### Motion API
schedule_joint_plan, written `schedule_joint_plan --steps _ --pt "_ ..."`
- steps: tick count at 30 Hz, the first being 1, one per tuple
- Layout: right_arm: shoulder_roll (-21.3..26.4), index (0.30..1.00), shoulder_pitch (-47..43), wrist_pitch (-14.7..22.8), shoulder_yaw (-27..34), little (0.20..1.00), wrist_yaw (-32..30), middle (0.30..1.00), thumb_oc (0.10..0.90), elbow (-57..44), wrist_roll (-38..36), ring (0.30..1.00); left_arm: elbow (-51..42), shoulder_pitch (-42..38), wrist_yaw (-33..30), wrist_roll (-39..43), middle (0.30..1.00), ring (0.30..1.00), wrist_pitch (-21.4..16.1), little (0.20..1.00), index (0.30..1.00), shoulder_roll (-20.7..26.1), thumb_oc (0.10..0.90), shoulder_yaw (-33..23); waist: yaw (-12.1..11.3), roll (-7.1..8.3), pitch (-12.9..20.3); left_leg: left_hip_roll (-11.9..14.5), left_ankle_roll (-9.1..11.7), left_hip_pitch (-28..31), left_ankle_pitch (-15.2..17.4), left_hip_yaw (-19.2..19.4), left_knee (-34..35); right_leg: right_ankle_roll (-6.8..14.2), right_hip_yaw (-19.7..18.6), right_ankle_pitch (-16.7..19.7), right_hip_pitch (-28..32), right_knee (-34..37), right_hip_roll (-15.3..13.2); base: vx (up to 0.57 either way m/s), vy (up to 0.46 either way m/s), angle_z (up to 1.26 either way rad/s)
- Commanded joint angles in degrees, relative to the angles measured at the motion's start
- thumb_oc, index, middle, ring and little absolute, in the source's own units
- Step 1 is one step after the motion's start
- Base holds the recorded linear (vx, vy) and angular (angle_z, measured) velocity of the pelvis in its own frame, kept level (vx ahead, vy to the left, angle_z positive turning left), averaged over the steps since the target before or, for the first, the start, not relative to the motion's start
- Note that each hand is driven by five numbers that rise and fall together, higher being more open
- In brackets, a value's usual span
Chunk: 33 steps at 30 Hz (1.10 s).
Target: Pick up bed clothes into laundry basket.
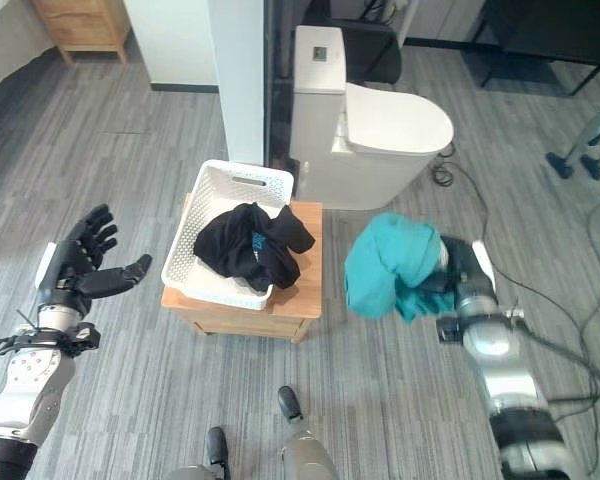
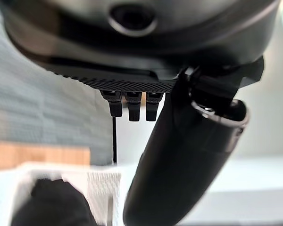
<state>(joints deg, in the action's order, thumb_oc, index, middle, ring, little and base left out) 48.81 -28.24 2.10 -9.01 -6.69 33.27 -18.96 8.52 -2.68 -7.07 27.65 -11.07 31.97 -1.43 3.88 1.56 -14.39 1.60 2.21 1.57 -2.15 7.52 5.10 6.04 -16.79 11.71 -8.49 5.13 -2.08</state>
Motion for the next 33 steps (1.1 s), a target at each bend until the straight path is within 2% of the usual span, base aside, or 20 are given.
schedule_joint_plan --steps 1,5,6,8,10,11,13,14,15,17,22,26,30,33 --pt "7.6 0.3 -22.9 4.9 -6.6 0.3 -5.5 0.3 0.4 4.1 5.0 0.3 -5.0 1.1 -0.3 2.4 0.9 0.9 -7.7 0.9 0.9 3.7 0.8 -2.4 -1.9 3.03 6.3 1.5 1.4 -1.2 3.0 -0.1 -0.2 2.6 1.9 -9.6 4.2 -2.2 -0.2 -0.01 0.008 0.07" --pt "7.3 0.3 -29.7 4.0 -10.9 0.3 -6.8 0.3 0.4 6.9 9.3 0.3 -3.7 3.0 -1.4 2.7 0.9 0.9 -8.2 0.9 0.9 3.5 0.8 -5.4 -2.4 2.86 7.3 1.8 1.8 -1.4 2.8 -0.8 -0.1 2.0 3.0 -10.1 5.0 -1.5 -0.4 0.04 -0.002 0.16" --pt "7.4 0.3 -33.2 3.2 -13.5 0.3 -7.2 0.3 0.4 8.2 13.1 0.3 -3.4 4.3 -3.4 2.7 0.9 0.9 -9.3 0.9 0.9 4.0 0.8 -8.3 -3.6 2.94 7.7 1.9 1.9 -1.1 3.0 -1.3 -0.1 1.7 3.8 -10.8 5.9 -1.2 -0.6 0.03 -0.031 0.2" --pt "5.9 0.3 -39.0 2.1 -17.9 0.3 -8.1 0.3 0.4 10.3 18.0 0.3 -2.5 6.8 -6.6 0.4 0.9 0.9 -10.2 0.9 0.9 4.7 0.8 -13.3 -4.4 2.45 7.9 2.0 2.3 -1.4 2.3 -2.1 -0.1 1.1 4.4 -11.1 6.4 -0.9 -0.7 0.05 -0.058 0.21" --pt "5.1 0.3 -40.7 1.7 -18.8 0.3 -8.2 0.3 0.4 10.8 19.1 0.3 -2.5 7.4 -7.5 -0.6 0.9 0.9 -10.3 0.9 0.9 5.0 0.8 -14.6 -4.3 2.2 7.8 2.0 2.3 -1.4 2.3 -2.5 -0.1 0.9 4.7 -11.3 6.6 -0.8 -0.8 0.02 -0.041 0.31" --pt "1.8 0.3 -41.8 2.1 -19.8 0.3 -9.2 0.3 0.4 10.0 20.4 0.3 -0.2 6.1 -11.1 -4.7 0.9 0.9 -10.2 0.9 0.9 7.4 0.8 -15.6 -4.5 1.46 7.7 2.0 2.4 -1.8 2.0 -3.2 -0.1 0.8 5.2 -11.5 6.7 -0.9 -1.0 -0.01 -0.026 0.31" --pt "0.4 0.3 -44.0 1.1 -20.9 0.3 -8.7 0.3 0.4 11.3 20.7 0.3 1.6 4.6 -9.7 -5.4 0.9 0.9 -9.3 0.9 0.9 9.4 0.8 -14.7 -4.7 1.36 7.6 1.9 2.5 -2.2 1.7 -3.6 -0.1 0.7 5.5 -11.6 6.6 -1.0 -1.1 -0.04 -0.014 0.18" --pt "-3.9 0.3 -48.6 0.9 -22.6 0.3 -9.7 0.3 0.4 15.5 21.5 0.3 2.0 3.1 -11.1 -5.3 0.9 0.9 -10.3 0.9 0.9 11.1 0.8 -15.7 -5.1 0.64 7.0 1.9 2.6 -3.0 1.2 -4.4 -0.1 0.5 6.0 -11.9 6.1 -1.6 -1.3 -0.04 -0.005 0.09" --pt "-3.9 0.3 -48.7 1.0 -22.7 0.3 -9.7 0.3 0.4 15.6 21.5 0.3 2.0 3.1 -11.1 -5.3 0.9 0.9 -10.3 0.9 0.9 11.1 0.8 -15.8 -5.0 0.61 7.0 1.9 2.6 -3.0 1.2 -4.4 -0.1 0.5 6.0 -11.9 6.1 -1.6 -1.3 -0.05 -0.014 0.15" --pt "-7.9 0.3 -51.8 0.8 -25.4 0.3 -9.6 0.3 0.4 20.2 24.1 0.3 3.0 2.3 -11.4 -6.0 0.9 0.9 -10.0 0.9 0.9 12.2 0.8 -15.5 -5.6 -0.22 6.3 1.8 2.8 -4.1 0.5 -5.5 -0.1 0.2 6.6 -12.1 5.4 -2.2 -1.4 -0.02 -0.021 0.38" --pt "-9.9 0.3 -54.9 0.3 -28.9 0.3 -9.2 0.3 0.4 23.7 26.7 0.3 3.8 0.2 -11.7 -6.5 0.9 0.9 -10.2 0.9 0.9 13.6 0.8 -15.0 -5.6 -1.11 6.0 1.7 3.1 -5.3 -0.1 -6.7 -0.1 0.1 7.8 -12.2 5.0 -2.2 -1.5 0.01 -0.033 0.25" --pt "-12.1 0.3 -55.2 -0.1 -32.9 0.3 -7.9 0.3 0.4 25.8 31.9 0.3 7.9 -4.3 -12.8 -6.8 0.9 0.9 -10.2 0.9 0.9 13.9 0.8 -11.4 -5.8 -2.42 4.6 1.9 3.7 -6.7 -0.9 -7.7 -0.1 -0.3 8.4 -12.9 4.2 -2.8 -1.2 0.03 -0.055 0.17" --pt "-12.2 0.3 -53.3 -0.2 -32.2 0.3 -7.8 0.3 0.4 26.6 32.0 0.3 8.1 -4.4 -12.9 -6.6 0.9 0.9 -10.5 0.9 0.9 13.6 0.8 -11.0 -5.9 -3.27 4.0 1.9 3.8 -7.1 -1.2 -8.0 -0.1 -0.5 8.7 -13.1 3.8 -3.2 -1.2 0.01 -0.032 0.09" --pt "-15.2 0.3 -49.9 -0.4 -30.7 0.3 -7.7 0.3 0.4 28.2 31.7 0.3 8.3 -5.3 -13.4 -6.4 0.9 0.9 -10.7 0.9 0.9 12.0 0.8 -9.2 -6.0 -4.31 3.4 1.9 3.8 -7.4 -1.4 -7.9 -0.1 -0.6 8.2 -13.2 3.2 -3.4 -1.1 0.0 0.0 0.0"
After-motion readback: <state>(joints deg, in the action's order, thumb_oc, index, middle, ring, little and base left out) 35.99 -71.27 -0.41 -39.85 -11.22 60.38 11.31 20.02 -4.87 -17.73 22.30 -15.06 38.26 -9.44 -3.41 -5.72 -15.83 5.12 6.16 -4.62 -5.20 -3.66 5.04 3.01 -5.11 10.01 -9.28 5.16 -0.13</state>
